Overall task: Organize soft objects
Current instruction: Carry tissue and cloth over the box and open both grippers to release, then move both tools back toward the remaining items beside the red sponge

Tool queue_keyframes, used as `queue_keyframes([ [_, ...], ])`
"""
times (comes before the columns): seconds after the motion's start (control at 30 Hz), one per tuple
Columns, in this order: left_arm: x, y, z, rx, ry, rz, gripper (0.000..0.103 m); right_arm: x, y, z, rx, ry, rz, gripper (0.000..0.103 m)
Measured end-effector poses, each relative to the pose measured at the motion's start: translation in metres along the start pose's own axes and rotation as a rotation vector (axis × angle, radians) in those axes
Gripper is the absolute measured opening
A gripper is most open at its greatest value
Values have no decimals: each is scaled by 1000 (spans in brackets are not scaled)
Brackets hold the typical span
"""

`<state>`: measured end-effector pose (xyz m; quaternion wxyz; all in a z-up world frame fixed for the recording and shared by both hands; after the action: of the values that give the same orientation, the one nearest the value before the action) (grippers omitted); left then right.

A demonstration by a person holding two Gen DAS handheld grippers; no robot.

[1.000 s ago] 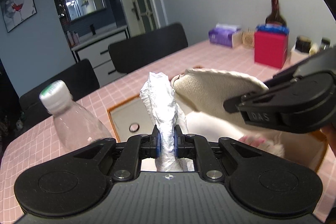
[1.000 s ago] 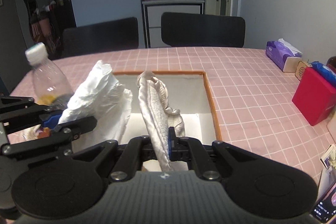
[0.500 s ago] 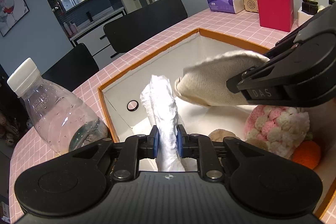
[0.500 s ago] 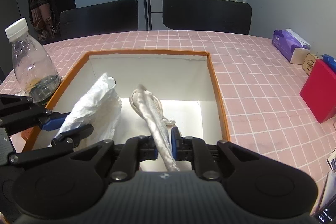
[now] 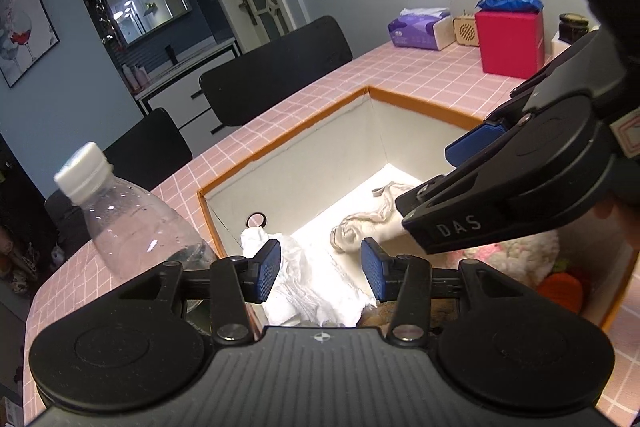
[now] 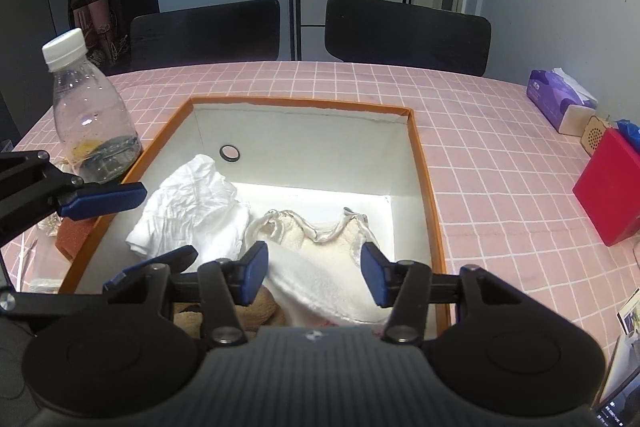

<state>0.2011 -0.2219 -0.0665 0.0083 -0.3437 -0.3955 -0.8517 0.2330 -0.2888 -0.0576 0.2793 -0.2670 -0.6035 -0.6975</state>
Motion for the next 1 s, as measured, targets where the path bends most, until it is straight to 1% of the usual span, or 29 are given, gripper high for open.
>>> queue_keyframes([
  [0.1, 14, 1, 3, 16, -5, -29, 53, 9, 1, 4, 7, 0, -9, 58],
  [0.2, 32, 0, 8, 48, -11, -77, 54, 23, 1, 10, 12, -2, -28, 65],
  [0.37, 65, -7, 19, 113, -20, -174, 54, 51, 4, 20, 9, 10, -75, 67],
  [0.43, 78, -13, 27, 135, -10, -208, 54, 64, 5, 24, 4, 5, -104, 73],
  [0.5, 91, -21, 36, 166, 0, -251, 54, 79, 4, 31, 7, 10, -139, 74],
  [0.6, 102, -36, 48, 217, 5, -283, 54, 98, -5, 46, 7, 35, -176, 74],
  [0.77, 112, -66, 68, 288, 24, -289, 54, 117, -31, 80, 29, 84, -214, 74],
  [0.9, 115, -96, 81, 345, 40, -266, 54, 119, -49, 106, 41, 110, -239, 76],
  [1.0, 118, -119, 90, 371, 50, -249, 54, 119, -56, 125, 39, 139, -268, 76],
])
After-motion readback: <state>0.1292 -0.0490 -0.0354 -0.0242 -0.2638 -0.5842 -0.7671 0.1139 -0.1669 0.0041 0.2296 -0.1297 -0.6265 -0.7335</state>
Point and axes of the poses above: each gripper's, at about its wrist camera, not at the fingertips, and x roughly against the way its jaws point, z to its left, y to its top, the point moved 8 cm from there along -x, roughly the way its jaws point, and after that the axes turned 9 degrees about -x, right-handed, at the moved point
